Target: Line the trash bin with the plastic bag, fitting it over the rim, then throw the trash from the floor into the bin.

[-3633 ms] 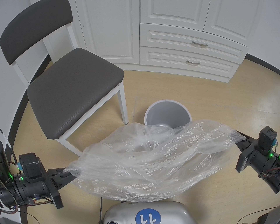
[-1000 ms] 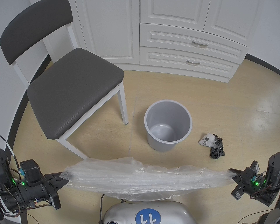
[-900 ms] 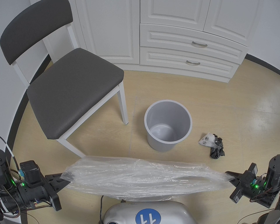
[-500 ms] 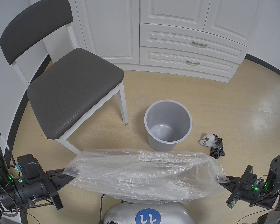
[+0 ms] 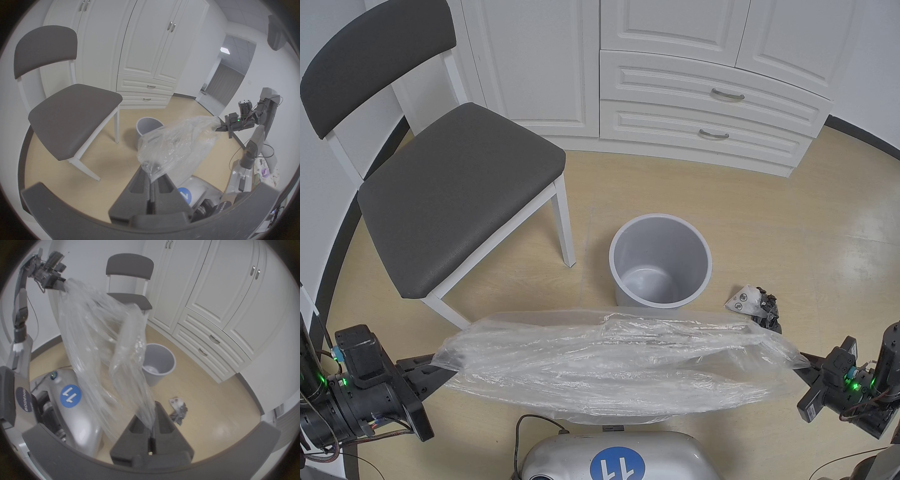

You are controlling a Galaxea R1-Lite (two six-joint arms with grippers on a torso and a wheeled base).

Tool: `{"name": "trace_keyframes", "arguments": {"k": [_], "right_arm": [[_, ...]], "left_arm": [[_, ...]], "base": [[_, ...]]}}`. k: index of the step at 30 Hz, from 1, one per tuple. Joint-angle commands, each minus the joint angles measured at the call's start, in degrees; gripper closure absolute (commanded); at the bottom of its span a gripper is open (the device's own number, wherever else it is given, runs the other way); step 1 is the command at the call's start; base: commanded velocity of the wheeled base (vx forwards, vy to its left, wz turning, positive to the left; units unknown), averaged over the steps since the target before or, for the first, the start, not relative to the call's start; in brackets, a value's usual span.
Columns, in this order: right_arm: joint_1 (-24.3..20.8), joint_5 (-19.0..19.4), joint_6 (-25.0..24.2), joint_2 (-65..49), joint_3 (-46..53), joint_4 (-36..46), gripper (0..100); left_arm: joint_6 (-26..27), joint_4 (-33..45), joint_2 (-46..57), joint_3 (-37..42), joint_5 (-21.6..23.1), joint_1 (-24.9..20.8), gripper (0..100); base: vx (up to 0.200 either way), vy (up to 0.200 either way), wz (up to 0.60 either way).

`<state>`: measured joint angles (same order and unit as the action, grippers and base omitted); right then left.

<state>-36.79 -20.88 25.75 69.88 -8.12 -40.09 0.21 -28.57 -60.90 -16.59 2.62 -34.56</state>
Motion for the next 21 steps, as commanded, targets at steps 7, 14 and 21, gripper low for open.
{"name": "trace_keyframes", "arguments": {"k": [7, 14, 21], "right_arm": [[9.2, -0.1, 4.5, -1.3, 0.5, -0.1, 100], [10.1, -0.2, 4.8, -1.3, 0.5, 0.0, 100], [14.5, 0.6, 6.7, -1.8, 0.6, 0.0, 100]], "left_arm": [[3.4, 0.2, -0.6, 0.2, 0.0, 7.7, 100], [3.5, 0.3, -0.9, 0.0, 0.3, 8.9, 100], [3.6, 0.2, -1.5, -0.1, 0.5, 10.7, 100]], "base": [[0.000, 0.000, 0.00], [0.000, 0.000, 0.00], [0.000, 0.000, 0.00]]}}
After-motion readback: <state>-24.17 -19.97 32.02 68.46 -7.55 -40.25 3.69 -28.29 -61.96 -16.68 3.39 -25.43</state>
